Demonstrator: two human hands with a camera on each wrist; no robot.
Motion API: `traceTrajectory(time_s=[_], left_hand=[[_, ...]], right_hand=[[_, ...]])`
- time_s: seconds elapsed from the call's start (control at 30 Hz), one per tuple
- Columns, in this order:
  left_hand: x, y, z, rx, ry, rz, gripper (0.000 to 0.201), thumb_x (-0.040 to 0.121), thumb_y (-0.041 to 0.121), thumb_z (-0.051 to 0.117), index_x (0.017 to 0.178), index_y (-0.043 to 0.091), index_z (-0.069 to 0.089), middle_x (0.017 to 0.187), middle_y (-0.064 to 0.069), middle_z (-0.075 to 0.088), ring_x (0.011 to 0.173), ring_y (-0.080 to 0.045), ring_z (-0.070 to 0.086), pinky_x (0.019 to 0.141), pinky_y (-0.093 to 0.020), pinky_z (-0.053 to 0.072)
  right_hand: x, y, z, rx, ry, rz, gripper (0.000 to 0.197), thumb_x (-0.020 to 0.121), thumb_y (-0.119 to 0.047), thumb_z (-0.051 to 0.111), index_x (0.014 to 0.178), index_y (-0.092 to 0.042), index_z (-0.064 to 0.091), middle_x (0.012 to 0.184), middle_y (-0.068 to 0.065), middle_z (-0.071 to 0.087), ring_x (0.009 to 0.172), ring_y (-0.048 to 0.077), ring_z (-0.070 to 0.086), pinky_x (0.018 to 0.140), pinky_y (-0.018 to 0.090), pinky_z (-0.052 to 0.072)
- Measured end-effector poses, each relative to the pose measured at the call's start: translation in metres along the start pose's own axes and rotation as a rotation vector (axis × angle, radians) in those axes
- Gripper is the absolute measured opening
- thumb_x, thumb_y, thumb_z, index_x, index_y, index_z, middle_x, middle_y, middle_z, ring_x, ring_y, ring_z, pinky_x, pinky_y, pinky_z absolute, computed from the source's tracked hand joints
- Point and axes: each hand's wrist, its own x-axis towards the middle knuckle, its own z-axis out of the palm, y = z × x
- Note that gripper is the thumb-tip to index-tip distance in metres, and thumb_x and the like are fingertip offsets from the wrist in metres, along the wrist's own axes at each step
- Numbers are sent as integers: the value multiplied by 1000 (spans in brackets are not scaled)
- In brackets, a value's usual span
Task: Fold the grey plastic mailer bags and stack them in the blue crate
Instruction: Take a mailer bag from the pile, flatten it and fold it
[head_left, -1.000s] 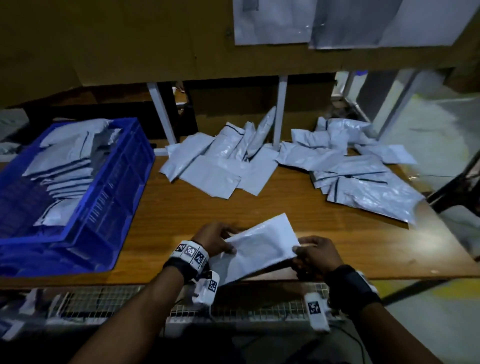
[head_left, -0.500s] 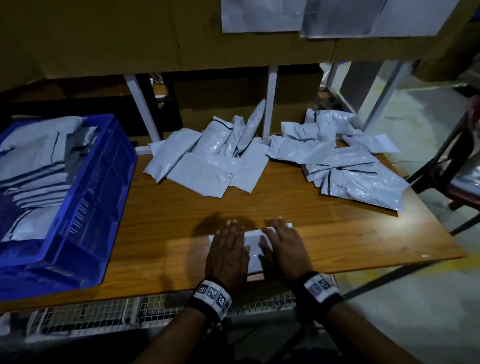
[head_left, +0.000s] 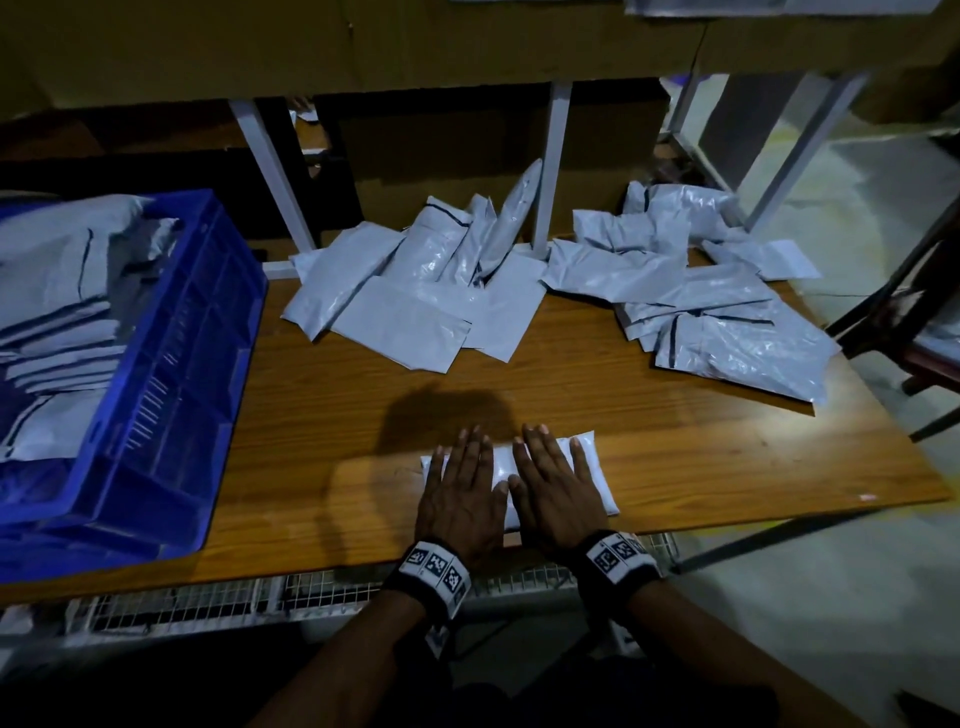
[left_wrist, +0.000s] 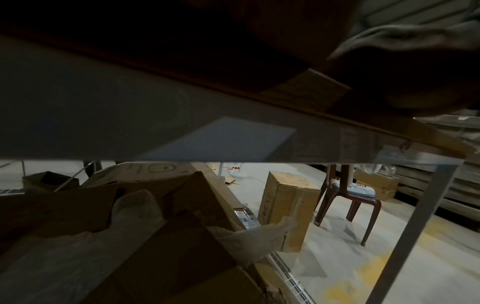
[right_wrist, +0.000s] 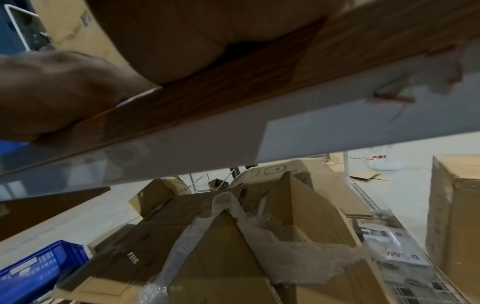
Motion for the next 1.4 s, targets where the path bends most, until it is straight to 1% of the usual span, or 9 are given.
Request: traceTrajectory(time_s=[0.13, 0.27, 0.43, 0.67, 0.87, 0.97, 1.2, 1.3, 1.4], left_hand=[[2, -1, 4, -25, 19, -9, 80, 96, 55, -4, 163, 11, 0, 171, -7, -10, 156, -19, -16, 126, -48, -7], [2, -3, 10, -38, 67, -3, 75, 102, 53, 11, 163, 9, 15, 171, -9, 4, 158, -22, -2, 126, -49, 2], [2, -3, 10, -38, 70, 3, 75, 101, 52, 10, 163, 9, 13, 171, -9, 1, 158, -22, -3, 127, -50, 3], [2, -2, 10, -63, 70, -18, 74, 102, 52, 10, 164, 11, 9, 172, -8, -2, 158, -20, -5, 127, -49, 1], [4, -1, 15, -54, 104, -23, 71, 104, 50, 20, 163, 10, 15, 171, -9, 7, 158, -22, 3, 127, -50, 7], [4, -1, 13, -54, 119, -15, 66, 105, 48, 24, 163, 18, 16, 171, -9, 7, 158, -24, 4, 127, -51, 6], [3, 1, 6, -22, 77, -36, 66, 103, 51, 15, 164, 26, 11, 171, -13, 4, 158, -26, 0, 126, -51, 3], [-3, 0, -3, -25, 48, -40, 69, 101, 54, 13, 164, 24, 9, 171, -11, 4, 158, -25, -3, 126, -54, -2], [-1, -12, -20, -54, 17, -69, 71, 99, 63, 23, 161, 26, 22, 170, -3, 16, 158, -22, 5, 123, -60, -3]], right_hand=[[4, 2, 3, -6, 2, -3, 73, 106, -50, -2, 161, -11, 27, 169, 10, 18, 158, 24, 10, 125, 52, -3], [5, 2, 1, -9, -17, -16, 68, 105, -47, 10, 161, -11, 26, 170, 9, 17, 159, 25, 6, 126, 54, -3], [5, 2, 0, -1, -30, -5, 67, 104, -47, 13, 161, -14, 25, 171, 6, 16, 159, 29, 0, 124, 57, -1], [3, -1, 6, -109, -37, 60, 62, 106, -48, 20, 162, -21, 20, 172, -2, 5, 154, 47, -15, 116, 76, -2], [4, 0, 5, -94, -61, 64, 63, 106, -48, 21, 164, -22, 17, 173, -2, 1, 155, 42, -16, 117, 73, -4], [5, -2, 0, -79, -89, 74, 63, 106, -48, 19, 164, -25, 15, 173, -2, 1, 155, 40, -16, 118, 71, -9], [8, -6, -12, -36, -206, 101, 63, 103, -53, 4, 162, -34, -8, 169, -5, -23, 151, 35, -32, 116, 71, -15], [4, -1, -23, -14, -248, 83, 77, 93, -62, -7, 163, -29, -3, 172, 0, -12, 153, 35, -25, 115, 74, -10], [7, 16, -46, 67, -230, 76, 72, 101, -64, 22, 163, -28, 12, 170, -2, 14, 157, 35, -5, 114, 75, 3]])
